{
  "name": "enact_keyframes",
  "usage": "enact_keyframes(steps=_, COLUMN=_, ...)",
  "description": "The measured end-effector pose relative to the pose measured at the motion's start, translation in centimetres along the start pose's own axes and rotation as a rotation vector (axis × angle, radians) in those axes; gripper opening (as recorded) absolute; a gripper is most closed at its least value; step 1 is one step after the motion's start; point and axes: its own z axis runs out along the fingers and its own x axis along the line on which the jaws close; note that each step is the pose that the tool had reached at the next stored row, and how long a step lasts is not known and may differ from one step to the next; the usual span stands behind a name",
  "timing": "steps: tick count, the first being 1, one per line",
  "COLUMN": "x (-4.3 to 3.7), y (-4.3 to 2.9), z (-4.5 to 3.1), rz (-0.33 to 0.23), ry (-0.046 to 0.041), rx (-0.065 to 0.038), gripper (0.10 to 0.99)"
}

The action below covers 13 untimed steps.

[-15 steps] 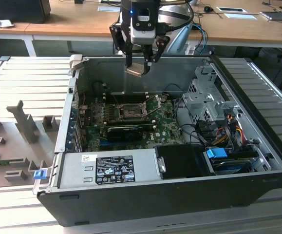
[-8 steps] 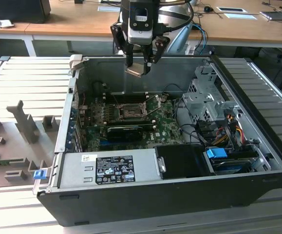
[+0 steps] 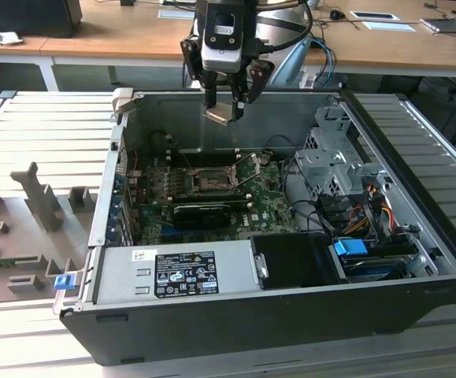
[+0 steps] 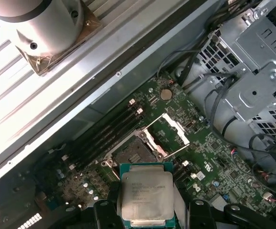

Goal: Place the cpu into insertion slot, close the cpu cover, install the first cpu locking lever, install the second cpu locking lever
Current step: 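Place the cpu into insertion slot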

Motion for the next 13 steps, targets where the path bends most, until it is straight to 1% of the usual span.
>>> enact_keyframes(steps=13, x=0.00, y=-0.01, z=0.06, rz=0.142, ry=-0.0127, rx=-0.003, gripper=0.529)
